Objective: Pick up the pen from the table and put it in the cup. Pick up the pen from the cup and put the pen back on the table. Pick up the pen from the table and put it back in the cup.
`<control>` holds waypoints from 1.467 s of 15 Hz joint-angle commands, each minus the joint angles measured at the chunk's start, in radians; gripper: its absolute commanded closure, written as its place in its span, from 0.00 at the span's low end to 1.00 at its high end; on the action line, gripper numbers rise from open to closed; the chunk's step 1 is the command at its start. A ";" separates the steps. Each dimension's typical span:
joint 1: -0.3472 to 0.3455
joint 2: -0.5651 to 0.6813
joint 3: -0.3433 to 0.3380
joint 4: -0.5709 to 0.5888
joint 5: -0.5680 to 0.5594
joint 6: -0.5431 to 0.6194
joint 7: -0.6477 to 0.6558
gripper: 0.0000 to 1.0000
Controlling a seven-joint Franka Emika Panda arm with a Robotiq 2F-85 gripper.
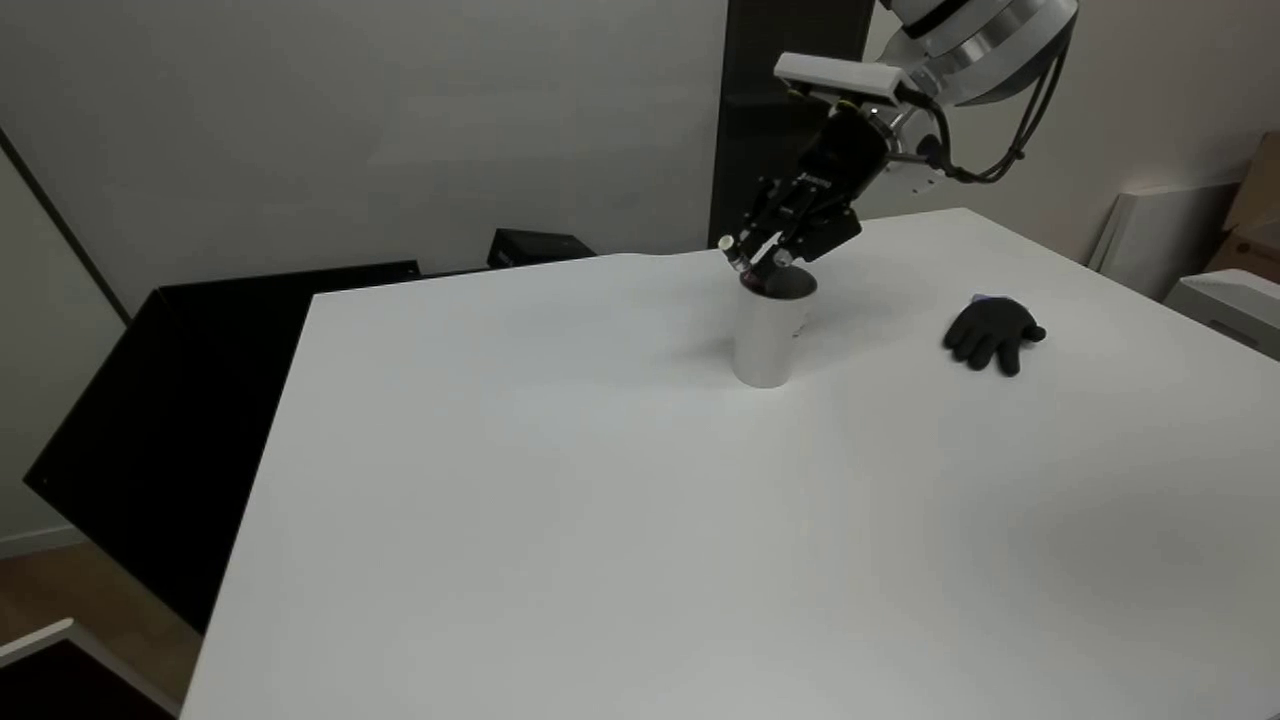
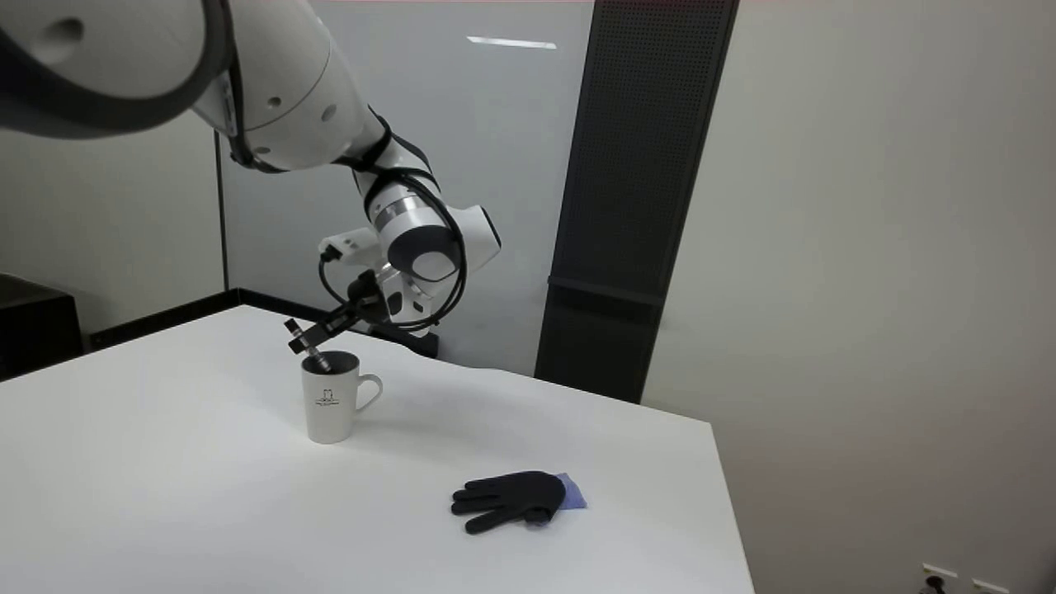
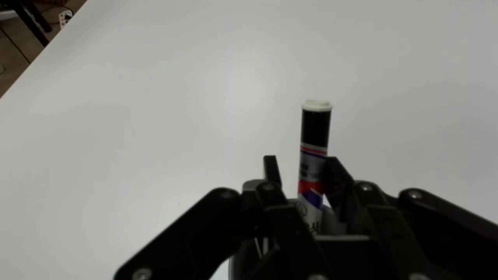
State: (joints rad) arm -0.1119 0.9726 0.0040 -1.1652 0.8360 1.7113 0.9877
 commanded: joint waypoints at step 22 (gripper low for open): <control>0.183 -0.311 -0.094 -0.282 -0.628 0.484 -0.131 0.00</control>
State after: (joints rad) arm 0.0248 0.7500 -0.0539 -1.3125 0.2822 2.1126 0.8490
